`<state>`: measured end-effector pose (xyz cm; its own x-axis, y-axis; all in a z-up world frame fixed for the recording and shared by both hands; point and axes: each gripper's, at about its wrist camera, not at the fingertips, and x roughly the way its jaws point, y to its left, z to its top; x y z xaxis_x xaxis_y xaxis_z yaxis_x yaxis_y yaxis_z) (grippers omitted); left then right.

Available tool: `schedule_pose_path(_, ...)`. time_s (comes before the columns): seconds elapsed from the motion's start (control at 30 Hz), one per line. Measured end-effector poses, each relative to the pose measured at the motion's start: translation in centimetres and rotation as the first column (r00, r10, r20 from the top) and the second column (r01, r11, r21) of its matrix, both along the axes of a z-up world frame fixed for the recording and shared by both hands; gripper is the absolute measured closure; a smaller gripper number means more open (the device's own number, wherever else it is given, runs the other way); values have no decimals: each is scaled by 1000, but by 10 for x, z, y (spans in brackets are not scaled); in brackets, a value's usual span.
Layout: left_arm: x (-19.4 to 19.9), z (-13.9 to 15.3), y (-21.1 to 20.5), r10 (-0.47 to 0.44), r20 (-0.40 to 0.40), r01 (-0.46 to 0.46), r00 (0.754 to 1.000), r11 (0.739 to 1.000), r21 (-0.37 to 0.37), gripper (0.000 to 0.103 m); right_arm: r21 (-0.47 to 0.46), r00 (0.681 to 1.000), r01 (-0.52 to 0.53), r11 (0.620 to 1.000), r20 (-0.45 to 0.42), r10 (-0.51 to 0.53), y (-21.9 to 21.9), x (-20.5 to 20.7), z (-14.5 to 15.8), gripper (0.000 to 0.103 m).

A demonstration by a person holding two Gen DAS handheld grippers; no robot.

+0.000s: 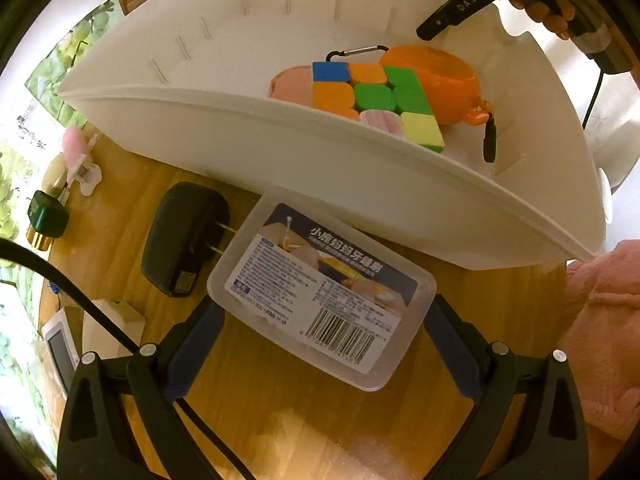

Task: Organize rigid objects
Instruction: 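Move the left tool away from the tray toward the clear plastic box, then position the open left tool fingers around the clear plastic box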

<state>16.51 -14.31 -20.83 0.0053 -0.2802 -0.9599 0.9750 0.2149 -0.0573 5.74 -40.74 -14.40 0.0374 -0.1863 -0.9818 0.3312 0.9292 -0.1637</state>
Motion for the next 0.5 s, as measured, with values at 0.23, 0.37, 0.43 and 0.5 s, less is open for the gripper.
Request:
schedule_pose_path(0.23,0,-1,0,-11,12,11,1000,1000,-12,4,0,1000,-14,1000,-6,14,3,2,-1,88)
schedule_pose_path(0.37,-4,1,7,-15,24,16,1000,1000,-15,6,-1,1000,-22,1000,-9,22,6,2,-4,88)
schedule_pose_path(0.43,-6,-1,11,-9,5,9,1000,1000,-3,12,-1,1000,-28,1000,-11,28,6,2,-4,88)
schedule_pose_path(0.5,-12,-4,17,-2,-5,2,1000,1000,14,21,1,999,-32,999,-15,32,7,2,-5,89)
